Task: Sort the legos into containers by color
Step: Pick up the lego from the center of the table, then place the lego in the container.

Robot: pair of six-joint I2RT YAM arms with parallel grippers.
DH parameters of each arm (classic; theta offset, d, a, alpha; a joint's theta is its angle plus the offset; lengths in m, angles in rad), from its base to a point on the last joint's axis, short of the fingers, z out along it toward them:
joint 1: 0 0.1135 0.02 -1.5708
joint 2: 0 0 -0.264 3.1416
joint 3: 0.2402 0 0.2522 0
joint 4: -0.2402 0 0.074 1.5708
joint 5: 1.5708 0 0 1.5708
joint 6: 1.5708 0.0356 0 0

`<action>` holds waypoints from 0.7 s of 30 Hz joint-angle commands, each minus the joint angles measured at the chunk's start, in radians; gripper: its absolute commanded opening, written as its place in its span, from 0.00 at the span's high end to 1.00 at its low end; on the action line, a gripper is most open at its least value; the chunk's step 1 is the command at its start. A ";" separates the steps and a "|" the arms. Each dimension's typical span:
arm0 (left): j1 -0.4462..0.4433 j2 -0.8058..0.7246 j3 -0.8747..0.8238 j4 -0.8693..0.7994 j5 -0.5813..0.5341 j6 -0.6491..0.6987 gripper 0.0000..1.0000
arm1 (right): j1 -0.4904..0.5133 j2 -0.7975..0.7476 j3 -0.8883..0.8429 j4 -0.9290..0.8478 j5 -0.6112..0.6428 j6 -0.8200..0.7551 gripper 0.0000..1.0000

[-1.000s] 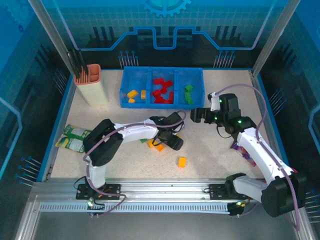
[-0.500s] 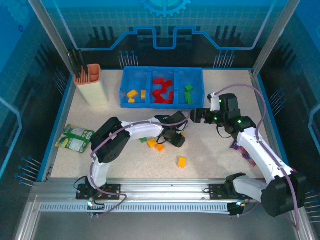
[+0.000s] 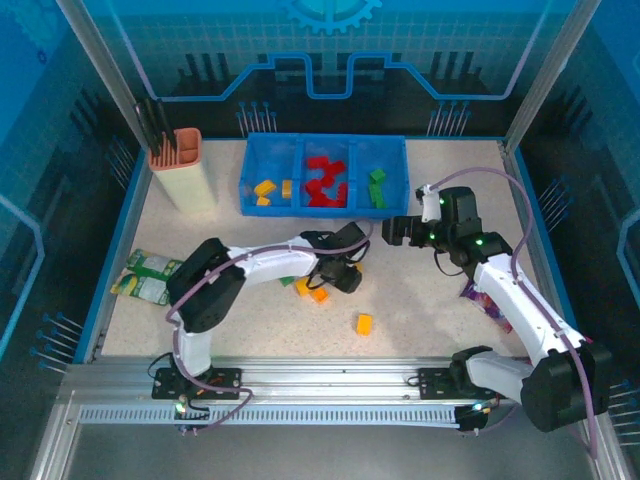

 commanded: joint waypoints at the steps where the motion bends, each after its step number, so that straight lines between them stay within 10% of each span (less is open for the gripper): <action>1: 0.020 -0.130 -0.017 -0.071 -0.092 -0.002 0.71 | -0.014 -0.010 -0.033 0.017 -0.016 -0.005 0.00; 12: 0.280 -0.300 0.009 -0.107 -0.231 0.055 0.71 | -0.008 -0.038 -0.048 0.080 -0.069 -0.006 0.00; 21: 0.502 -0.144 0.146 0.000 -0.245 0.019 0.71 | -0.006 -0.053 -0.024 0.027 -0.047 -0.022 0.00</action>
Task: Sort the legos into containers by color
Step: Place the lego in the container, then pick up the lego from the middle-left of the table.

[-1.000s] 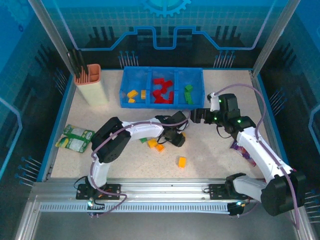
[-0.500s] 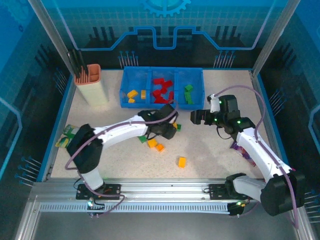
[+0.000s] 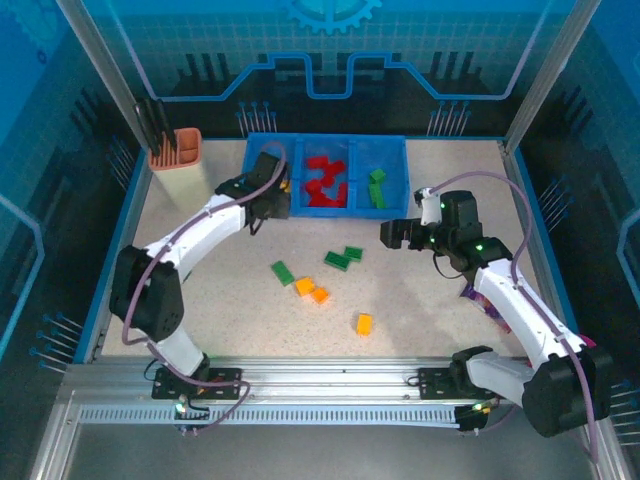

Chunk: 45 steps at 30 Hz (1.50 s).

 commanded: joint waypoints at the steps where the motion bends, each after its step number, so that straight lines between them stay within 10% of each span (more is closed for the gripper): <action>1: 0.057 0.085 0.078 0.058 -0.015 -0.018 0.71 | -0.006 -0.029 0.017 -0.021 0.011 -0.019 0.00; 22: 0.166 0.515 0.457 0.028 0.035 -0.052 0.57 | -0.006 0.015 0.055 -0.037 0.017 -0.046 0.00; 37: 0.130 0.166 0.186 0.051 0.052 -0.026 0.39 | -0.002 0.009 0.035 -0.003 0.000 -0.035 0.00; 45: -0.196 -0.107 -0.069 -0.131 0.067 -0.149 0.37 | -0.018 -0.053 0.015 -0.012 0.140 -0.033 0.00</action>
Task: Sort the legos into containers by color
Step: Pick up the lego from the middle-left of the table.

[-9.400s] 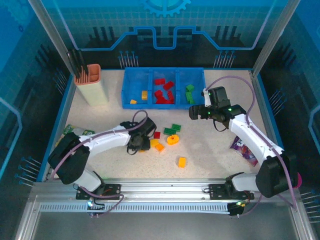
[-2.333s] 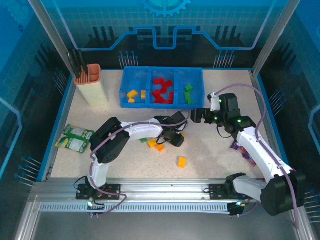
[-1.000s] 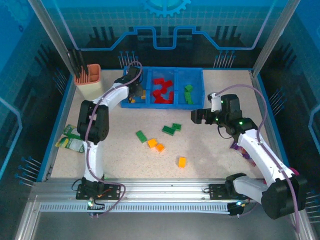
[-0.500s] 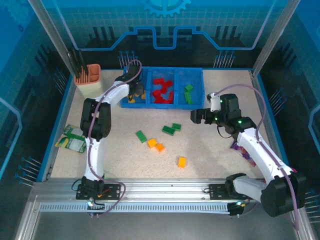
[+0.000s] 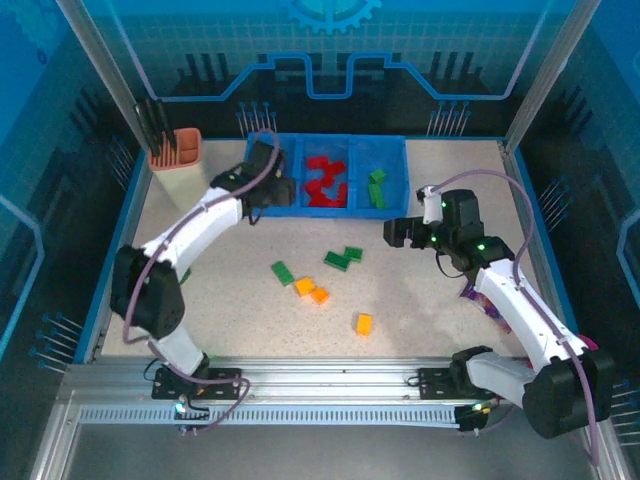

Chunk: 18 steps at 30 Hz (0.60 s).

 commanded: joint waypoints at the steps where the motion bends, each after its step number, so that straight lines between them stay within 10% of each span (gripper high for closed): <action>1: -0.181 -0.078 -0.118 -0.125 0.037 -0.125 0.37 | -0.022 -0.041 -0.004 0.011 0.060 0.002 0.00; 9: -0.551 -0.114 -0.244 -0.063 0.031 -0.438 0.36 | -0.069 -0.058 0.005 -0.001 0.100 0.025 0.00; 18: -0.669 0.096 -0.155 -0.070 0.084 -0.538 0.35 | -0.087 -0.083 0.021 -0.018 0.044 0.020 0.00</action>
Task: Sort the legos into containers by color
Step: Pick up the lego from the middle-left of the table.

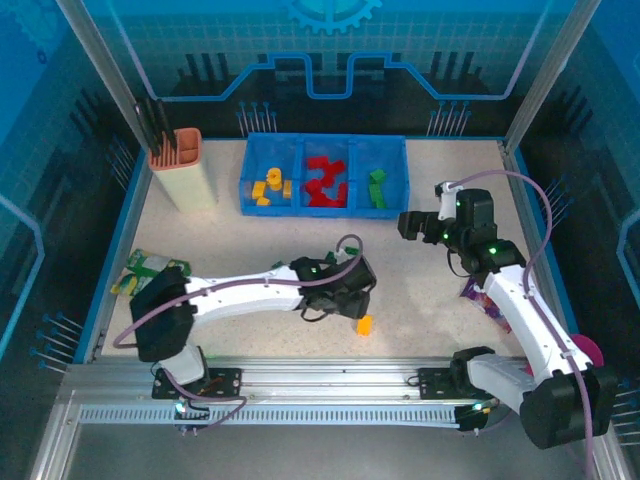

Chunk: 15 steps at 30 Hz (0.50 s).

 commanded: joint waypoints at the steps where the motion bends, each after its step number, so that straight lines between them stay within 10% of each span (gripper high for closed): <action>1: -0.020 0.054 0.035 -0.005 0.042 -0.075 0.35 | -0.019 -0.038 0.018 -0.011 -0.027 0.012 0.00; 15: -0.042 0.179 0.081 0.061 0.179 -0.117 0.35 | -0.081 -0.085 -0.030 0.024 -0.077 0.010 0.00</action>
